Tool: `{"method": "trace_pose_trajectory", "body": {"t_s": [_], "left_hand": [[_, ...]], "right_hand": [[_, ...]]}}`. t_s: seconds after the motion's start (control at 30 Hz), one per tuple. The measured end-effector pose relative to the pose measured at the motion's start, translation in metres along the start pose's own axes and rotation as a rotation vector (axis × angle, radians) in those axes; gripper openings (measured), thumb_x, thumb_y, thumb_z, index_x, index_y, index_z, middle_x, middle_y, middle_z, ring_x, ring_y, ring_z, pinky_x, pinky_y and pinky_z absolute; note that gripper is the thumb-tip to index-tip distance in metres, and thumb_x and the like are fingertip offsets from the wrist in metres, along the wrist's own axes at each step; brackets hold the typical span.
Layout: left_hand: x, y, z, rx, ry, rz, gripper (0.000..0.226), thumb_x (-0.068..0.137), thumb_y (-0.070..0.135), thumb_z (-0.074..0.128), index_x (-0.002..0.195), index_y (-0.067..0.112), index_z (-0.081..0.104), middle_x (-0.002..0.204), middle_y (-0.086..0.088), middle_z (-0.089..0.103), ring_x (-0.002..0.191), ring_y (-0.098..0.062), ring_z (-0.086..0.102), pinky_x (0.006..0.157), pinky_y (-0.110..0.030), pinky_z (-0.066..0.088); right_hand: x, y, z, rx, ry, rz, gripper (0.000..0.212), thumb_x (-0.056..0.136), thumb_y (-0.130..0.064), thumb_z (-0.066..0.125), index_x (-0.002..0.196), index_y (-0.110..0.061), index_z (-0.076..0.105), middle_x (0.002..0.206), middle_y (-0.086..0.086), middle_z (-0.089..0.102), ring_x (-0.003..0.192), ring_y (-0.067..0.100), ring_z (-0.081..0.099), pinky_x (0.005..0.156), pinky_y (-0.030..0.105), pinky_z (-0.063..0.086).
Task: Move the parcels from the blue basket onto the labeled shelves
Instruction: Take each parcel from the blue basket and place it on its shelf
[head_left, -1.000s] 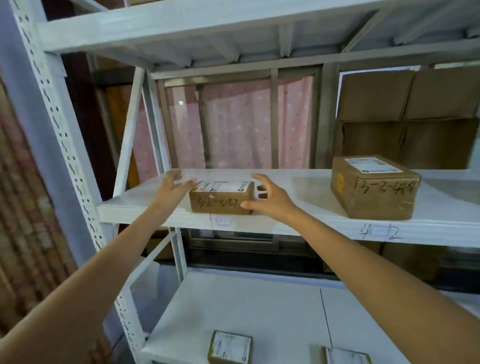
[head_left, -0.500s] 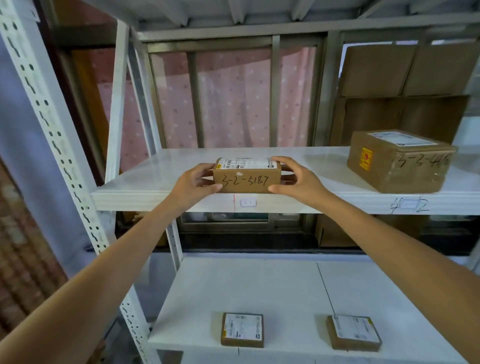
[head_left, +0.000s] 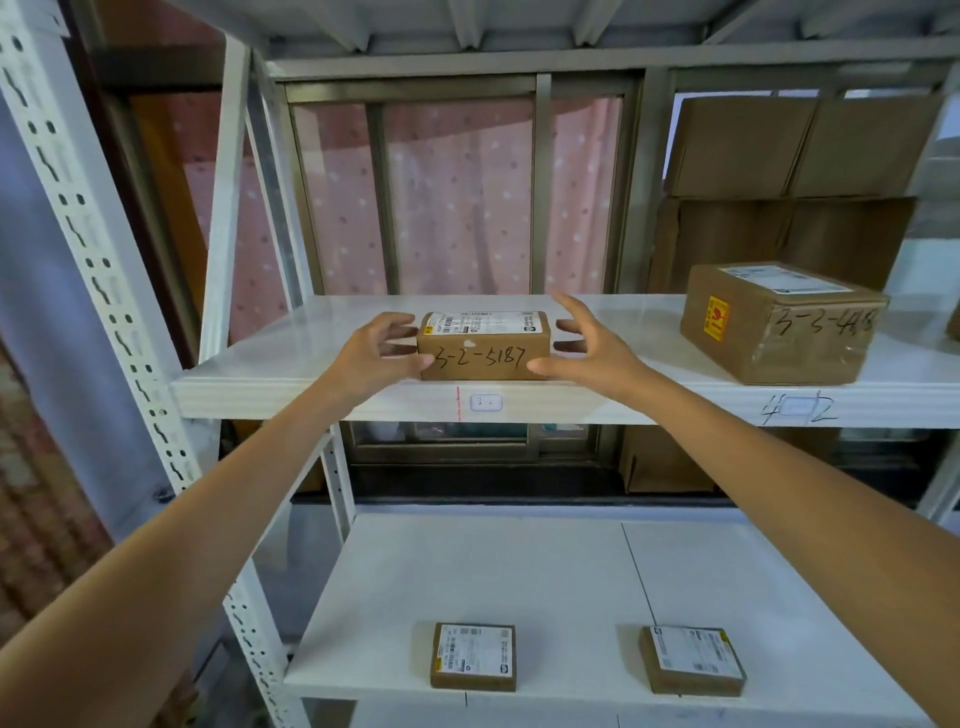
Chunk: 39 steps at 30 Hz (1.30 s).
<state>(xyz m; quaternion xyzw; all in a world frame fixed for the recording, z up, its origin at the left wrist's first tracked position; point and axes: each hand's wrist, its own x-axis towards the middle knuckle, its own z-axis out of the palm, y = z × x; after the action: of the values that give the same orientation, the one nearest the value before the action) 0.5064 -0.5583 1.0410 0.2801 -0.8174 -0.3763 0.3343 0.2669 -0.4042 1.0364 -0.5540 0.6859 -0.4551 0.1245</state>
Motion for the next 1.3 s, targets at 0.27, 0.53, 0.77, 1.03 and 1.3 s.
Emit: {"method": "trace_pose_trajectory", "body": {"t_s": [0.27,0.53,0.77,1.03,1.3], "left_hand": [[0.021,0.094,0.038,0.183,0.143,0.336,0.055,0.083,0.024,0.073,0.132,0.014,0.049,0.132,0.002,0.054,0.118,-0.01,0.05,0.098,-0.025,0.039],[0.026,0.184,0.204,0.086,-0.08,0.348,0.061,0.084,0.034,0.071,0.137,0.021,0.043,0.145,-0.002,0.039,0.129,-0.02,0.041,0.106,-0.032,0.038],[0.032,0.193,0.299,0.108,-0.12,0.207,0.099,0.069,0.042,0.083,0.148,0.031,0.025,0.154,-0.001,0.023,0.14,-0.022,0.027,0.117,-0.045,0.027],[0.026,0.167,0.313,0.133,0.036,0.022,0.096,0.071,0.03,0.083,0.146,0.026,0.024,0.156,-0.002,0.026,0.136,-0.027,0.038,0.11,-0.05,0.037],[0.035,0.167,0.317,0.086,0.014,0.03,0.077,0.076,0.025,0.08,0.139,0.025,0.035,0.144,-0.001,0.047,0.124,-0.025,0.052,0.102,-0.046,0.047]], "right_hand": [[-0.04,-0.014,-0.099,-0.236,0.352,-0.24,0.066,0.078,-0.037,0.077,0.136,-0.027,0.047,0.131,-0.004,0.057,0.114,0.008,0.056,0.092,0.032,0.052],[-0.09,0.051,-0.252,-0.424,0.622,-0.132,0.056,0.079,-0.041,0.073,0.129,-0.025,0.053,0.129,0.002,0.054,0.118,0.016,0.052,0.099,0.041,0.047],[-0.108,0.119,-0.275,-0.044,0.07,0.096,0.088,0.073,-0.032,0.083,0.143,-0.038,0.031,0.139,0.003,0.044,0.117,0.022,0.056,0.083,0.026,0.05],[-0.104,0.141,-0.256,-0.096,0.072,0.033,0.084,0.078,-0.028,0.08,0.146,-0.031,0.03,0.136,0.004,0.057,0.102,0.02,0.067,0.092,0.043,0.056],[-0.09,0.147,-0.254,-0.282,0.139,0.001,0.065,0.087,-0.029,0.07,0.142,-0.032,0.037,0.134,-0.002,0.062,0.099,0.019,0.069,0.089,0.039,0.052]]}}
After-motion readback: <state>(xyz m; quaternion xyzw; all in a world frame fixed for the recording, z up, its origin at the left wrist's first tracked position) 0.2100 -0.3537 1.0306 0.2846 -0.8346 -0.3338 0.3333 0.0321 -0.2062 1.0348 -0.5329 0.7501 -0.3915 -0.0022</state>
